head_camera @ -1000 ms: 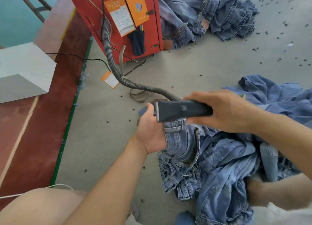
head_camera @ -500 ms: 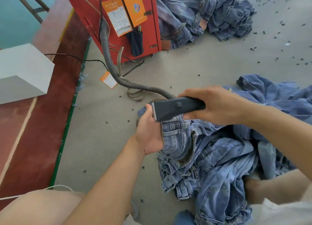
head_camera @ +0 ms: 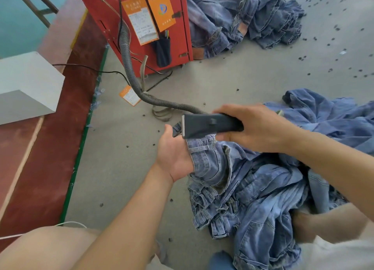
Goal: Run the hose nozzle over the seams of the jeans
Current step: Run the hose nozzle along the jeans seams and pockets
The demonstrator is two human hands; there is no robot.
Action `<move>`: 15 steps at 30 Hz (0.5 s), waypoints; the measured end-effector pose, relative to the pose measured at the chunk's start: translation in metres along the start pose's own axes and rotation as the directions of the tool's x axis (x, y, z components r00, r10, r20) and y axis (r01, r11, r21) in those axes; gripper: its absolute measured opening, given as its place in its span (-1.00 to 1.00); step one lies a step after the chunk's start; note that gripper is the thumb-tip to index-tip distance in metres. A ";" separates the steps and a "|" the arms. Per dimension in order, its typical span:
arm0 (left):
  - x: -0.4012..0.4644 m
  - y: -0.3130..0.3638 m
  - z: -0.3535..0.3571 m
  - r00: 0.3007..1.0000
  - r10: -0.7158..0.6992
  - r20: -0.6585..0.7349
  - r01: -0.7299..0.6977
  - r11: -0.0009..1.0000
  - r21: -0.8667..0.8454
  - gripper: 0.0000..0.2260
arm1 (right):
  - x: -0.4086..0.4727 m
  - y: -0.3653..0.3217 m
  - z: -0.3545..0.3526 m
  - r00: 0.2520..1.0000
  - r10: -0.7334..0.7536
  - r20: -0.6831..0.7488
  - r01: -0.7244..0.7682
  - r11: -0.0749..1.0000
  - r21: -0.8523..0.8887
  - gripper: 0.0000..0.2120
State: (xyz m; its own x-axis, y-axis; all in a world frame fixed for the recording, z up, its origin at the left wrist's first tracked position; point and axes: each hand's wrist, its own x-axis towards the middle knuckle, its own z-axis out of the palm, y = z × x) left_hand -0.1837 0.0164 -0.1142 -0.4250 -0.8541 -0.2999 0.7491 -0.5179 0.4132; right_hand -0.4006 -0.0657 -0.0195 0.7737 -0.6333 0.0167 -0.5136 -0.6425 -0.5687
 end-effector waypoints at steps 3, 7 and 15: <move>-0.006 0.010 0.010 0.999 -0.032 0.043 0.032 0.999 0.001 -0.02 | 0.003 0.019 -0.019 0.989 0.063 -0.135 -0.059 0.998 0.031 -0.63; -0.011 0.042 0.001 0.972 0.181 -0.149 -0.166 0.980 0.106 -0.36 | -0.004 0.042 -0.027 0.958 0.176 -0.226 -0.183 0.983 -0.009 -0.51; 0.003 0.013 -0.045 0.780 0.076 -0.621 0.293 0.832 0.471 -0.77 | -0.013 0.057 -0.015 0.948 0.233 -0.215 -0.252 0.965 -0.066 -0.41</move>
State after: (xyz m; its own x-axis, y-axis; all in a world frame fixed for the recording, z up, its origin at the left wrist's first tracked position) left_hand -0.1524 0.0090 -0.1482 0.0412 -0.6753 -0.7364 0.2597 -0.7044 0.6606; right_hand -0.4456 -0.1006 -0.0402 0.5344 -0.8431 0.0607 -0.7154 -0.4894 -0.4988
